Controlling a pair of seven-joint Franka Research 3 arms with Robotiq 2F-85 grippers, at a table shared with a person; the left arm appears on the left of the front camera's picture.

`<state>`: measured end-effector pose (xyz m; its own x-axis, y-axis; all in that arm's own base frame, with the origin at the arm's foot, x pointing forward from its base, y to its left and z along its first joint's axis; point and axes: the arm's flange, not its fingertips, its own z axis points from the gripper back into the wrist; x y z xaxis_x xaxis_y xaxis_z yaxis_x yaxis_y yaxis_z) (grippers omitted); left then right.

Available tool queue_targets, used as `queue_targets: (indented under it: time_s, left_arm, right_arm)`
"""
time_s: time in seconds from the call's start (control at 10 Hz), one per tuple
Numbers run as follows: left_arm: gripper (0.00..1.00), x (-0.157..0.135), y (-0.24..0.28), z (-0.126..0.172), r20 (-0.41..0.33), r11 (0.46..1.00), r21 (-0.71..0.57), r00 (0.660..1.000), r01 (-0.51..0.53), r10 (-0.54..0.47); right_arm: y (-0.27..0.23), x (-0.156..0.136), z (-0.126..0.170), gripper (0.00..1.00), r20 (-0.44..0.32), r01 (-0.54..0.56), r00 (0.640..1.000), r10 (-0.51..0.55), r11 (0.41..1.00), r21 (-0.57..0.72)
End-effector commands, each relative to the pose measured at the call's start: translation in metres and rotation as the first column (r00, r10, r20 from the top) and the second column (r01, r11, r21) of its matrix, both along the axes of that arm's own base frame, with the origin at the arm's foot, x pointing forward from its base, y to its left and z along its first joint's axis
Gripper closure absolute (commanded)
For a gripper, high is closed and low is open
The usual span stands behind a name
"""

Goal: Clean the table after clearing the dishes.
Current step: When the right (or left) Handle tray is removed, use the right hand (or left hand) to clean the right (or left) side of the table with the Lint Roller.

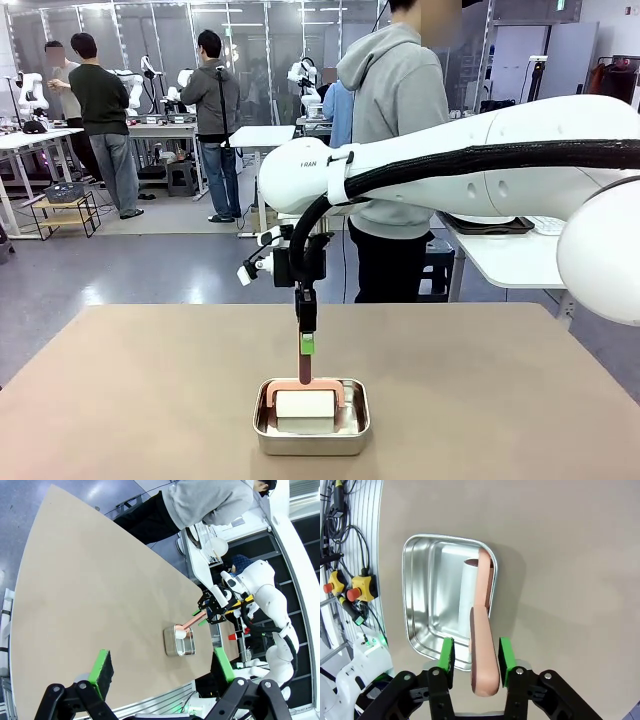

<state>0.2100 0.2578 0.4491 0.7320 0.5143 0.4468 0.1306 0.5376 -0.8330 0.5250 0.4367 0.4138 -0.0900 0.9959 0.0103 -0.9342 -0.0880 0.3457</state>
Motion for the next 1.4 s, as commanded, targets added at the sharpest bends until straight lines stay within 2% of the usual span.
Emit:
queue_targets:
  time_s: [0.0,0.1,0.2,0.3,0.6,0.8,0.9,1.0,1.1,1.2,1.3]
  left_arm:
    - [0.00,-0.001,0.002,0.005,0.001,1.000,-0.015,1.000,0.004,-0.004]
    - [0.00,-0.001,0.002,0.005,0.001,1.000,-0.015,1.000,0.004,-0.004]
    - [0.00,-0.001,0.002,0.005,0.001,1.000,-0.015,1.000,0.004,-0.004]
    - [0.00,-0.001,0.002,0.005,0.001,1.000,-0.015,1.000,0.004,-0.004]
    - [0.00,-0.001,0.002,0.005,0.001,1.000,-0.015,1.000,0.004,-0.004]
    - [0.00,-0.001,0.002,0.005,0.001,1.000,-0.015,1.000,0.004,-0.004]
    - [0.00,-0.001,0.002,0.005,0.001,1.000,-0.015,1.000,0.004,-0.004]
    - [0.00,-0.001,0.002,0.005,0.001,1.000,-0.015,1.000,0.004,-0.004]
    - [0.00,-0.001,0.002,0.005,0.001,1.000,-0.015,1.000,0.004,-0.004]
    - [0.00,-0.001,0.002,0.005,0.001,1.000,-0.015,1.000,0.004,-0.004]
    - [0.00,-0.001,0.002,0.005,0.001,1.000,-0.015,1.000,0.004,-0.004]
  right_arm:
    - [0.012,0.002,0.006,0.74,-0.018,0.024,1.000,-0.024,1.000,-0.013]
    - [0.012,0.003,0.005,1.00,-0.019,0.022,1.000,-0.023,0.999,-0.026]
    - [0.012,0.004,0.009,0.94,-0.013,0.025,1.000,-0.026,0.999,-0.021]
    - [0.011,0.004,0.011,1.00,-0.008,0.027,1.000,-0.028,0.999,-0.019]
    - [0.009,0.003,0.012,0.99,-0.008,0.032,0.999,-0.032,0.999,-0.015]
    - [0.000,-0.006,0.039,0.99,0.029,0.082,0.996,-0.083,0.997,0.010]
    - [-0.017,-0.018,0.067,0.99,0.065,0.168,0.983,-0.169,0.986,0.015]
    - [-0.041,-0.033,0.088,0.99,0.061,0.272,0.960,-0.273,0.962,0.015]
    - [-0.071,-0.047,0.107,0.99,0.088,0.375,0.921,-0.378,0.925,0.056]
    - [-0.099,-0.060,0.120,0.99,0.073,0.463,0.878,-0.474,0.877,0.126]
    - [-0.131,-0.073,0.124,0.99,0.063,0.593,0.794,-0.604,0.794,0.135]
